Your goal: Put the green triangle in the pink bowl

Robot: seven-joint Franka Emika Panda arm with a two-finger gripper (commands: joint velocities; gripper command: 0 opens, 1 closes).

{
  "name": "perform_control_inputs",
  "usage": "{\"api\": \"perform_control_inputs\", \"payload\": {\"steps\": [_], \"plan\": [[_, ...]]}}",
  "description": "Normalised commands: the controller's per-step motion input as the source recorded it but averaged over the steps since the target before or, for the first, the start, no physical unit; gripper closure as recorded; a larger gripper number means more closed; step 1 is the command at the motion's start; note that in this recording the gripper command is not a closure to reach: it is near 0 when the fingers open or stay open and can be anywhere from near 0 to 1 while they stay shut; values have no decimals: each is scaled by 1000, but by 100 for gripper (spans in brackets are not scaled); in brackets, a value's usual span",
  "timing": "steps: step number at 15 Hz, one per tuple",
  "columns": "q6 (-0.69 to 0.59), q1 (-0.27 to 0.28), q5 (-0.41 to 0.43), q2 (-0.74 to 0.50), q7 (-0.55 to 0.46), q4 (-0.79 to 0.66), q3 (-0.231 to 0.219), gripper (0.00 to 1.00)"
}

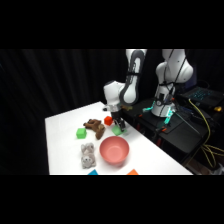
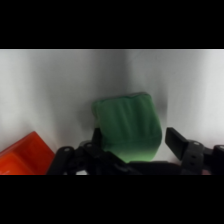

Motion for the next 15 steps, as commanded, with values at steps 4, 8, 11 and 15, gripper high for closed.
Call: {"api": "perform_control_inputs", "payload": {"steps": [4, 8, 11, 15], "plan": [[-44, -80, 132, 10, -160, 62, 122, 100], [-82, 42, 44, -70, 24, 44, 51, 100], [-205, 172, -51, -205, 263, 30, -23, 100], [-352, 290, -158, -474, 450, -63, -113, 100]]}}
